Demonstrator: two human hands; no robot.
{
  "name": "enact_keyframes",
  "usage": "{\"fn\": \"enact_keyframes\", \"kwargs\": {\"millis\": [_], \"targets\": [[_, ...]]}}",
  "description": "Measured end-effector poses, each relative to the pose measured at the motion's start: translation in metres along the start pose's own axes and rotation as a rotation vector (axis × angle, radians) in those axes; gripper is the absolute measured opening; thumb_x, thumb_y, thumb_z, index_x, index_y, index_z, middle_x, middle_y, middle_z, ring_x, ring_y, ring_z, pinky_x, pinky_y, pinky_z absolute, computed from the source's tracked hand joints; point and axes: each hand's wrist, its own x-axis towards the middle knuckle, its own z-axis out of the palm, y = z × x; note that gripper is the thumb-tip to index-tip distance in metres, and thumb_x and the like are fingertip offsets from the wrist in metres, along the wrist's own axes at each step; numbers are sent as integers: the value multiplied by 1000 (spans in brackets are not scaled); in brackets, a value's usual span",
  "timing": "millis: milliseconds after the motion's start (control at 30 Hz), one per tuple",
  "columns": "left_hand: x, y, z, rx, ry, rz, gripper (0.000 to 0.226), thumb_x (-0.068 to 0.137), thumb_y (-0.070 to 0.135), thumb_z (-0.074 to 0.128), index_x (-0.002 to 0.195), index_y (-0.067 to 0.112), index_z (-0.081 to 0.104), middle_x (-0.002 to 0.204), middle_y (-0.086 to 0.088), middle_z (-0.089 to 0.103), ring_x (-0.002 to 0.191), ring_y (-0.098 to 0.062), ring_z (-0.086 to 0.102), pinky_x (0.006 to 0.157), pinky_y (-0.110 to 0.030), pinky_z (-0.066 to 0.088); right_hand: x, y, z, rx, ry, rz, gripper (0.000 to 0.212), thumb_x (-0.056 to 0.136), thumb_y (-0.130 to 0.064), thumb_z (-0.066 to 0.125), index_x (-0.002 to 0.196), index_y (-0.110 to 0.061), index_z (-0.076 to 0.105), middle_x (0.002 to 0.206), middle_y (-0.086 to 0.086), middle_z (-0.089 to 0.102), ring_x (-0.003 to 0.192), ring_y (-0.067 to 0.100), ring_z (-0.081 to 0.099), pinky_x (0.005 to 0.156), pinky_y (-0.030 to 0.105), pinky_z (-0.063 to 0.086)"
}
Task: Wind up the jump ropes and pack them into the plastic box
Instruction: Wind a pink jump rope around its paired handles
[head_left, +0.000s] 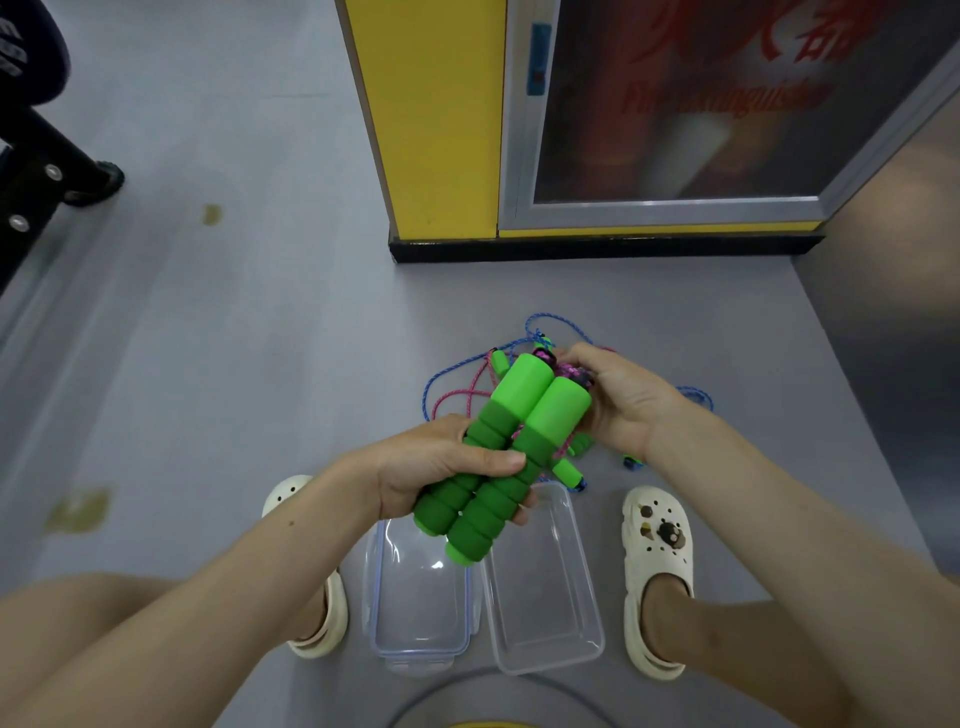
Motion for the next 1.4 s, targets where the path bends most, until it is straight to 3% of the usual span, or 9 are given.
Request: {"fn": "enact_keyframes", "kwargs": {"millis": [200, 300, 433, 633, 867, 1000, 1133, 1233, 1400], "targets": [[-3, 5, 5, -185, -13, 79, 35, 67, 19, 83, 96, 4, 69, 87, -19, 71, 74, -28, 71, 63, -32, 57, 2, 1, 3, 113, -90, -56, 12, 88, -24, 57, 84, -14, 61, 77, 4, 57, 68, 15, 49, 69, 28, 39], [-3, 7, 5, -283, 71, 105, 35, 70, 23, 76, 96, 3, 66, 81, -18, 71, 67, -26, 71, 57, -29, 56, 3, 2, 0, -136, -105, -157, 18, 93, -10, 48, 80, -10, 61, 65, -1, 56, 60, 11, 42, 58, 24, 34], [-1, 10, 5, -285, 147, 126, 24, 77, 20, 64, 93, 3, 66, 80, -17, 71, 64, -25, 70, 54, -28, 55, 4, 5, 0, -240, -138, -227, 31, 85, 12, 50, 111, 4, 64, 92, 10, 68, 81, 14, 61, 72, 22, 46], [0, 10, 7, -265, 174, 177, 25, 76, 23, 56, 77, 8, 76, 77, -14, 72, 63, -22, 70, 52, -26, 54, -6, 4, 2, -331, -85, -317, 31, 93, 11, 41, 110, -8, 59, 75, 10, 66, 47, 11, 61, 51, 21, 52], [-1, 12, 6, -245, 208, 181, 27, 76, 26, 56, 91, 5, 65, 78, -13, 72, 64, -21, 69, 55, -27, 55, -9, 8, 3, -557, -18, -513, 19, 84, 13, 56, 84, -5, 57, 70, 8, 62, 50, 19, 60, 46, 21, 50], [0, 11, 5, -236, 237, 170, 31, 75, 26, 60, 97, 4, 63, 82, -15, 72, 68, -23, 70, 55, -28, 55, -11, 9, 5, -642, -26, -480, 19, 89, 2, 58, 104, -6, 67, 88, 5, 70, 71, 24, 66, 58, 18, 53], [4, 9, 5, -267, 311, 165, 38, 73, 25, 64, 104, 2, 64, 85, -17, 71, 71, -25, 70, 57, -30, 55, -11, 9, 10, -546, -76, -351, 19, 99, -15, 48, 88, -10, 63, 52, -7, 61, 43, 7, 53, 46, 20, 40], [8, 6, 6, -295, 344, 167, 46, 74, 25, 66, 112, 0, 63, 92, -19, 70, 74, -27, 70, 59, -30, 55, -10, 12, 14, -485, -100, -306, 5, 96, -15, 54, 98, -12, 56, 68, 3, 67, 53, 17, 59, 58, 29, 45], [12, 5, 5, -364, 432, 165, 30, 81, 21, 66, 104, 2, 66, 90, -18, 70, 70, -26, 70, 54, -30, 54, -13, 19, 13, -562, -130, -269, 11, 96, -12, 52, 104, -18, 48, 73, 8, 69, 43, 9, 51, 45, 17, 41]]}}
